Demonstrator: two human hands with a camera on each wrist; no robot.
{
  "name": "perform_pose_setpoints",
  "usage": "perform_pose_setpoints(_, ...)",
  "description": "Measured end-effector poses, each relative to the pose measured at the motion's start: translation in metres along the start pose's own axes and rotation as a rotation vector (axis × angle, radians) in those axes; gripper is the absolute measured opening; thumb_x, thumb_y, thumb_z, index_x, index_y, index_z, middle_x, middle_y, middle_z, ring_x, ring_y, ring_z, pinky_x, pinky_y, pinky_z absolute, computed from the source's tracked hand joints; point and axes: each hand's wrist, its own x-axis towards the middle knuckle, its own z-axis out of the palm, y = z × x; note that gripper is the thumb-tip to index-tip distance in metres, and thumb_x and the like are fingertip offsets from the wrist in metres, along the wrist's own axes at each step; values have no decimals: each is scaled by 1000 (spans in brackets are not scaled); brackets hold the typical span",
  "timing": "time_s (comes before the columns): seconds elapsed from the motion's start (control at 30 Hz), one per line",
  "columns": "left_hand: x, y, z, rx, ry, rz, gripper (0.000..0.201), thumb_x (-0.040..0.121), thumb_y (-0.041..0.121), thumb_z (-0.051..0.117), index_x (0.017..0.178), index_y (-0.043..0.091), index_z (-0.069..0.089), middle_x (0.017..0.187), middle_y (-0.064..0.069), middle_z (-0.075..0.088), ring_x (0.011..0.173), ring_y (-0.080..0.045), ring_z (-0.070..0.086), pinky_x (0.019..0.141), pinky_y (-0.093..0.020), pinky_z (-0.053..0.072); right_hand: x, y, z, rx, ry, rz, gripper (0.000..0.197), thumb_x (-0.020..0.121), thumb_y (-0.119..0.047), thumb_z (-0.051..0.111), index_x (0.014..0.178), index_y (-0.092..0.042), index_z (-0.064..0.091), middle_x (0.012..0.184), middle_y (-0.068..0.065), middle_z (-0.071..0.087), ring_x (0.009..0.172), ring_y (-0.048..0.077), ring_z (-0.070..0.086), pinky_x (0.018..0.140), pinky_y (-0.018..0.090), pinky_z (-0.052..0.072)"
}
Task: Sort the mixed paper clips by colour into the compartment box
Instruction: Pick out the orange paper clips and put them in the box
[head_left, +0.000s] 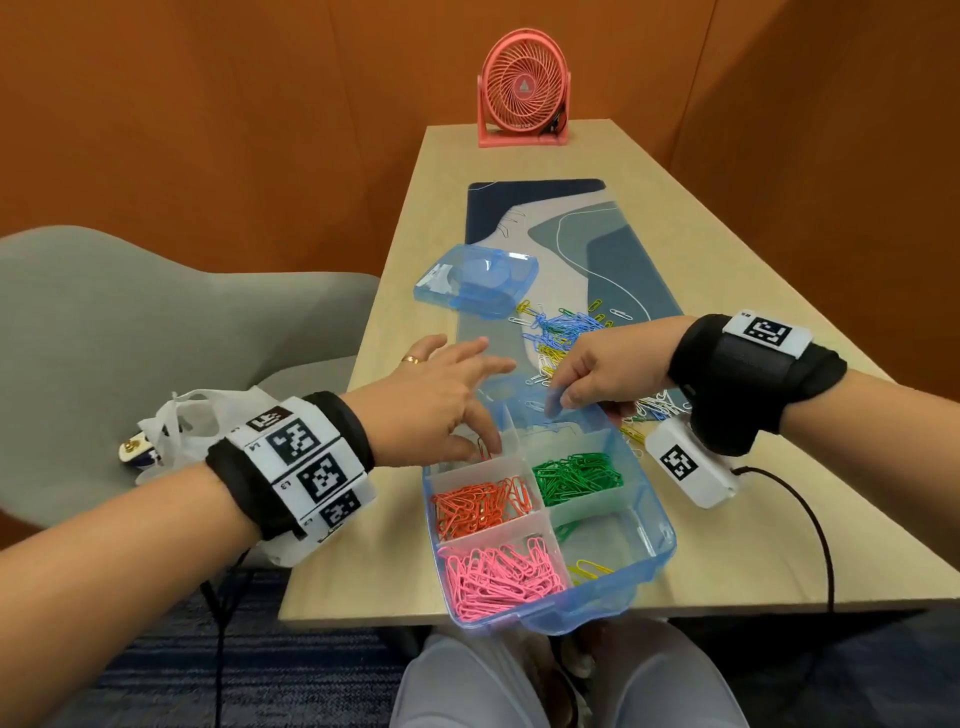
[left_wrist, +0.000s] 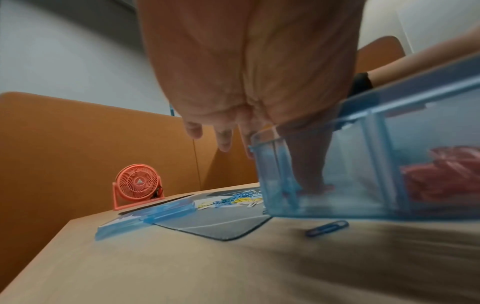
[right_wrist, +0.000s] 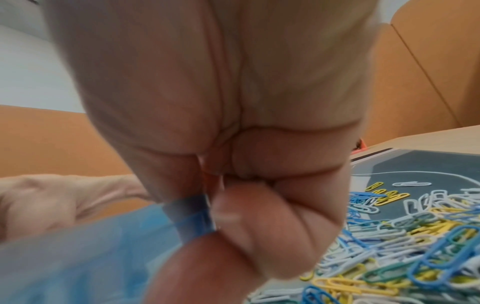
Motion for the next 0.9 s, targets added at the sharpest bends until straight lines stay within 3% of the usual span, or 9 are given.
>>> perform_pose_setpoints(0.13, 5, 5, -1, 114, -29, 7, 22, 86, 48, 57, 106, 51, 63, 153, 13, 16, 144, -16, -5, 114, -49, -3, 1, -4, 1, -53, -20, -7, 25, 97, -19, 48, 108, -30, 67, 53, -3, 63, 46, 10, 53, 61, 22, 47)
perform_pose_setpoints(0.3, 12, 7, -1, 226, -43, 49, 15, 84, 49, 57, 95, 43, 66, 152, 12, 16, 144, -18, -6, 113, -55, -2, 1, -7, 1, -48, -35, -26, 27, 97, -18, 47, 108, -32, 67, 72, 10, 68, 54, 16, 56, 58, 19, 46)
perform_pose_setpoints(0.5, 11, 6, 7, 238, -61, 76, 20, 86, 48, 51, 90, 35, 64, 152, 6, 11, 144, -19, -11, 109, -57, -9, 1, -5, -1, -57, -26, -10, 25, 97, -19, 48, 108, -28, 68, 48, -5, 61, 45, 9, 52, 59, 21, 47)
perform_pose_setpoints(0.63, 8, 4, 9, 117, 0, 65, 19, 84, 44, 51, 83, 32, 66, 150, 4, 18, 145, -18, -7, 112, -56, -7, 3, -4, 0, -52, -22, 2, 26, 96, -17, 48, 108, -28, 68, 49, -5, 62, 44, 9, 53, 59, 22, 47)
perform_pose_setpoints(0.73, 2, -3, 0, -162, 116, 34, 13, 77, 43, 53, 73, 33, 61, 143, 3, 29, 142, -13, 8, 115, -46, -1, 3, 0, 0, -30, 4, 35, 25, 97, -16, 47, 107, -26, 68, 48, -5, 61, 41, 7, 52, 58, 21, 47)
perform_pose_setpoints(0.8, -3, -5, -10, -352, 197, 42, 8, 76, 36, 61, 72, 30, 59, 127, 5, 44, 124, -8, 36, 109, -29, 20, 3, 5, -2, -17, 32, 60, 24, 96, -17, 48, 107, -25, 68, 50, -3, 64, 41, 8, 52, 60, 21, 48)
perform_pose_setpoints(0.83, -5, -4, -15, -430, 211, 61, 7, 76, 31, 64, 73, 27, 60, 114, 7, 53, 107, -6, 47, 98, -23, 33, 4, 7, -3, -7, 49, 73, 24, 96, -17, 48, 106, -25, 68, 52, -2, 65, 42, 9, 53, 61, 22, 49)
perform_pose_setpoints(0.9, -7, 4, -19, -493, 144, 67, 4, 78, 22, 67, 76, 19, 63, 87, 8, 63, 78, -6, 56, 73, -17, 43, 5, 11, -5, 36, 86, 95, 25, 95, -15, 48, 105, -23, 69, 54, 1, 65, 43, 12, 53, 59, 22, 49)
